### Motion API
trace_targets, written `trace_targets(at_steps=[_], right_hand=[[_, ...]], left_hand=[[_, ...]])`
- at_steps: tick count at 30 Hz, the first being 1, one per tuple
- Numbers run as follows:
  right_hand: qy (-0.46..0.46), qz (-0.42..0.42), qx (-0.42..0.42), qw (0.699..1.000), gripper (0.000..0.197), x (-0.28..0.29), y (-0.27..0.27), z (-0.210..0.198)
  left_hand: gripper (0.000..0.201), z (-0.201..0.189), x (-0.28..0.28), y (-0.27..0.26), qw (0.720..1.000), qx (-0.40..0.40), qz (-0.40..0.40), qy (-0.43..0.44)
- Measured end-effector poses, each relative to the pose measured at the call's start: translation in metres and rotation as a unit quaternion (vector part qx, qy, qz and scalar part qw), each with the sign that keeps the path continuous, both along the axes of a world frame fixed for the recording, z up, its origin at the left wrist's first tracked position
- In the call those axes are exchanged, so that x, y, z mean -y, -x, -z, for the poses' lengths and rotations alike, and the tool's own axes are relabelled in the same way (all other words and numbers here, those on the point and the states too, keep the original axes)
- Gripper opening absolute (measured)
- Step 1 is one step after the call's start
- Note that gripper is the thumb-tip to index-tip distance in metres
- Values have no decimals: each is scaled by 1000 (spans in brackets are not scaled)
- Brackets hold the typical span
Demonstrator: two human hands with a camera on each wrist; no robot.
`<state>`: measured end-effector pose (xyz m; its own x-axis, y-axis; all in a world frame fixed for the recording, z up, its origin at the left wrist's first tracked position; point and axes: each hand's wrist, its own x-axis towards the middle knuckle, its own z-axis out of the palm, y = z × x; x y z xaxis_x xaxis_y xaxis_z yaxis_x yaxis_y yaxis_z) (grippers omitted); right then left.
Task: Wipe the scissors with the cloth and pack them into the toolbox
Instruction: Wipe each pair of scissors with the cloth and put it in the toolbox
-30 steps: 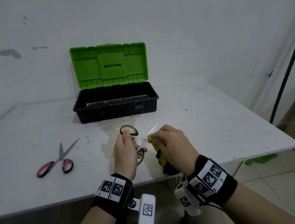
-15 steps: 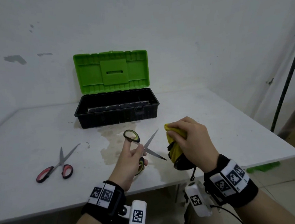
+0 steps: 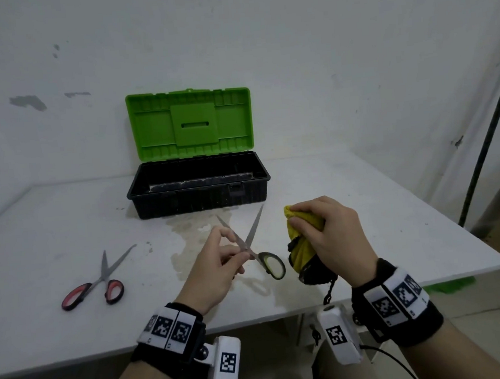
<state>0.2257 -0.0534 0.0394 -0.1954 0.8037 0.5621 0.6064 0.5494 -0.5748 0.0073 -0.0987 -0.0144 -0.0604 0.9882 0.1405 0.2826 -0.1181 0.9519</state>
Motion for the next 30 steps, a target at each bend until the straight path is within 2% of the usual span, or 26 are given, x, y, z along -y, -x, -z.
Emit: trace_targets(at_steps=[3,7,13,18,21,27,30], right_hand=[[6,-3,1,1000,15,2,0,3],[31,-15,6,999,19,5,2,7],[76,-54,28,995,25,8,4,5],[22,-113,115,987,20,13,18,11],[-5,-142,117,983,20,15,26,29],[-3,-95,107,990,18,12,28,44],[20,-23,88,996,18,-4,18,38]], left_hand=[[20,0,-1,3,997,-45,-56,14],[5,2,-2,4,997,-56,-49,31],[11,-5,-6,5,995,35,-19,97],[10,-9,-8,1,990,73,4,120],[13,-8,-8,-3,991,84,10,106],[10,-3,-6,-5,992,90,10,94],[9,-2,-6,-3,991,90,4,102]])
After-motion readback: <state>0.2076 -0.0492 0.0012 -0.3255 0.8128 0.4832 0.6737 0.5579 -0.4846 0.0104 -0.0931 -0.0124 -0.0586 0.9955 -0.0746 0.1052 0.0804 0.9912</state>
